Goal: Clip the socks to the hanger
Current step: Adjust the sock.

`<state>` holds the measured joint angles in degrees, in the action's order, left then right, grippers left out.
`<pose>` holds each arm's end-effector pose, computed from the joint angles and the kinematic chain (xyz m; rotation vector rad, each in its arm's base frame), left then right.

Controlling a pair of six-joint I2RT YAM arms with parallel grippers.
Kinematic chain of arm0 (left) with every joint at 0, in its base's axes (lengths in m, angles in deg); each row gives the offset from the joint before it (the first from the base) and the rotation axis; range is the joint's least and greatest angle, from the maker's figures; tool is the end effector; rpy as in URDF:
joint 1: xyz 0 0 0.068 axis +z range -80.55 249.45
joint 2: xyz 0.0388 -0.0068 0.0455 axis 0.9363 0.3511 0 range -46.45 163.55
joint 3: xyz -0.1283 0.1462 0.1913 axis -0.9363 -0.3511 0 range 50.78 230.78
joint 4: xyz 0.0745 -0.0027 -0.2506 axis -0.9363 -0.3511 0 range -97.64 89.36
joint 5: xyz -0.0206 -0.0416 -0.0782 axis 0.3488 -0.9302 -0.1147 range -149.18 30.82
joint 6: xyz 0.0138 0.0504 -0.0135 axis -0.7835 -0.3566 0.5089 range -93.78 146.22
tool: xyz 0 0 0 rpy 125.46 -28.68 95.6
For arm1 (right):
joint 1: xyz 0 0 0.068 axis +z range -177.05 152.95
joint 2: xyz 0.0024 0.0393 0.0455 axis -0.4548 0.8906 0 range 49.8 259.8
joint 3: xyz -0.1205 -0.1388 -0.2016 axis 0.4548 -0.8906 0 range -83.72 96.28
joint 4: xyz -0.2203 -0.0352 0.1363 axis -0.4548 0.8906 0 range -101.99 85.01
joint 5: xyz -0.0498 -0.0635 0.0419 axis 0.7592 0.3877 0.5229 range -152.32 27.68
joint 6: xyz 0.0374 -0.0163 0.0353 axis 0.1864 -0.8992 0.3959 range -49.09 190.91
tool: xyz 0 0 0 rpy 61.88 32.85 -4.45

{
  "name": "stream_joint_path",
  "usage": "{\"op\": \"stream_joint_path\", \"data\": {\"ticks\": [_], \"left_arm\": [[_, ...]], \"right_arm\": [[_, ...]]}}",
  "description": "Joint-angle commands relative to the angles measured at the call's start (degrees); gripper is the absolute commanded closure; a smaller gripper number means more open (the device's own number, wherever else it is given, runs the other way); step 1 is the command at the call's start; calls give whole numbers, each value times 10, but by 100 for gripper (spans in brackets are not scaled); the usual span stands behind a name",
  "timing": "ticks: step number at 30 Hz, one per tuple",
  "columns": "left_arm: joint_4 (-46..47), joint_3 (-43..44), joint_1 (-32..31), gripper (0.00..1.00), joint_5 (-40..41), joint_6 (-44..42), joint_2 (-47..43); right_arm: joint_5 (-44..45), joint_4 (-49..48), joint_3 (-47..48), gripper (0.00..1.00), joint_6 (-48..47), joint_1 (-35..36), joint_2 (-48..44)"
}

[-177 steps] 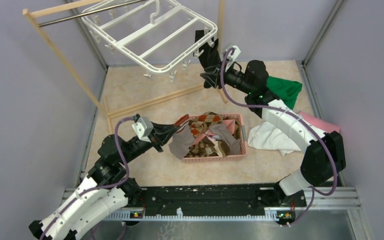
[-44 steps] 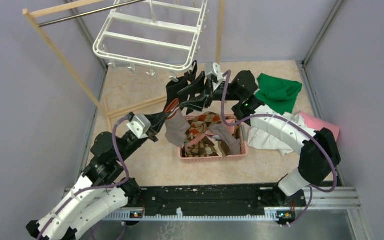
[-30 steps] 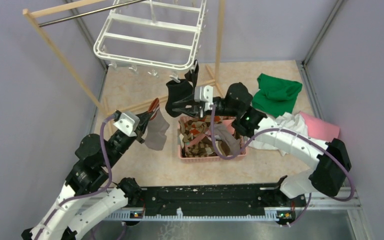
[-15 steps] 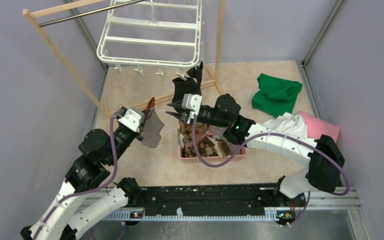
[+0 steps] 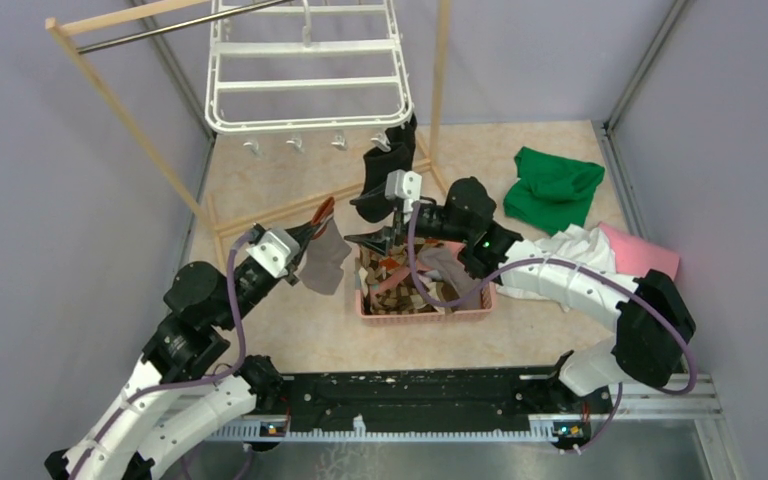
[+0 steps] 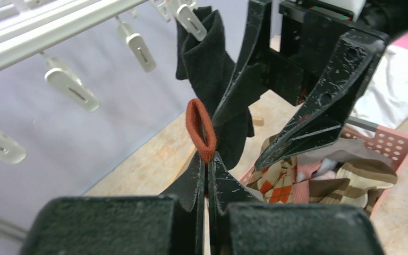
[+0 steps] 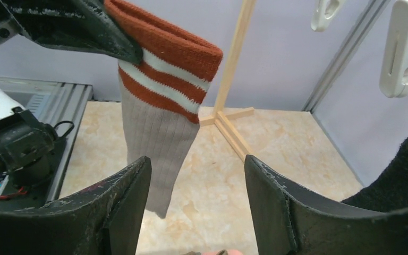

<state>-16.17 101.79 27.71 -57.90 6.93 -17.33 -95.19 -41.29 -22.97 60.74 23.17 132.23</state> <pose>0.0777 -0.0681 0.4011 0.7290 1.2729 -0.3029 0.2014 0.2722 0.3542 -1.1564 1.0114 0.9731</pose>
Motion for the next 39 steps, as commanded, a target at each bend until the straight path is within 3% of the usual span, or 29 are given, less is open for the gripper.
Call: {"op": "stream_joint_path", "data": {"ticks": [1, 13, 20, 27, 39], "left_arm": [[96, -20, -3, 100, -74, 1, -1], [273, -72, -3, 100, -157, 88, 15], [345, -89, -2, 100, -183, 133, 37], [363, -88, -2, 100, -182, 145, 51], [370, -97, -2, 100, -165, 159, 48]], "right_arm": [[-81, -40, -1, 35, 67, -19, -33], [-149, -98, -18, 38, 175, -50, -77], [-156, -138, -28, 46, 218, -60, -98], [-135, -146, -37, 61, 230, -61, -111], [-104, -161, -30, 99, 245, -60, -108]]}}
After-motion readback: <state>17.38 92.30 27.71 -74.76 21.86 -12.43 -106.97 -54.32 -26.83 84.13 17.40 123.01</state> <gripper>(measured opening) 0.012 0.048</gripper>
